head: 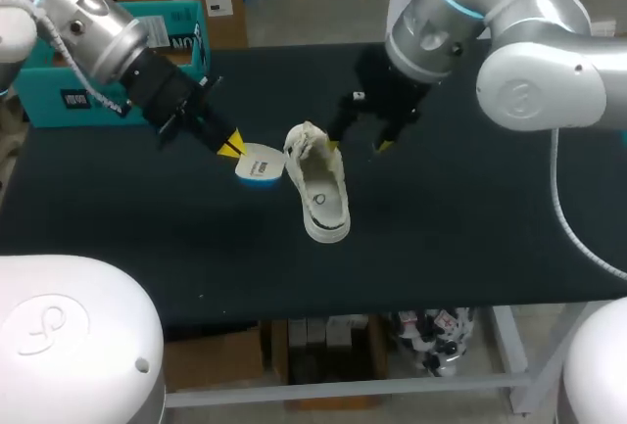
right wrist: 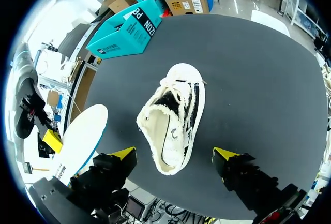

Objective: Open the shoe tongue, take the insole out of the shoe, put the insole back into the shoe, and pack the shoe into the shoebox

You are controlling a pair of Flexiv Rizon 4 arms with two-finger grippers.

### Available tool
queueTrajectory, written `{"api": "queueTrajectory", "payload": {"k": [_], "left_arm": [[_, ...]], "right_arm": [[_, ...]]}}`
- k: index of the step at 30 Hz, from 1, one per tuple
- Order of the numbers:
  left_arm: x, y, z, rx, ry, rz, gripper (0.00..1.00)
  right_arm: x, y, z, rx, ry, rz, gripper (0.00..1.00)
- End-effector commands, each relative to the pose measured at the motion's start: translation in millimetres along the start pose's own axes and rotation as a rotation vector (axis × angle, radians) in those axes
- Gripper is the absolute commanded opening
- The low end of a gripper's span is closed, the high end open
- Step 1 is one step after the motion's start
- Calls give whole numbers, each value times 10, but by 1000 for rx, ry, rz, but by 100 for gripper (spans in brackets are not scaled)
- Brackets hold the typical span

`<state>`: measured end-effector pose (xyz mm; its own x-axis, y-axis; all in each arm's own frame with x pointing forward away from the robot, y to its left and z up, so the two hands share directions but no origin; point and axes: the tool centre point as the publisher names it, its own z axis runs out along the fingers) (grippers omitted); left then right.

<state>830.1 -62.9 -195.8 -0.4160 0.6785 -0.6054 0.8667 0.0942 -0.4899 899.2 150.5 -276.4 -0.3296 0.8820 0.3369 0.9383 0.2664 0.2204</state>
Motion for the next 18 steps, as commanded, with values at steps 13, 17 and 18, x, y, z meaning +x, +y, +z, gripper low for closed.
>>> {"api": "queueTrajectory", "payload": {"k": [13,17,18], "left_arm": [[-98,177,349,135,37,113,0],[-97,161,384,150,34,148,0],[-96,154,395,149,32,153,0]], "right_arm": [[-110,-59,-114,205,42,675,100],[-110,-59,-114,205,42,675,100],[-110,-59,-114,205,42,675,100]]}}
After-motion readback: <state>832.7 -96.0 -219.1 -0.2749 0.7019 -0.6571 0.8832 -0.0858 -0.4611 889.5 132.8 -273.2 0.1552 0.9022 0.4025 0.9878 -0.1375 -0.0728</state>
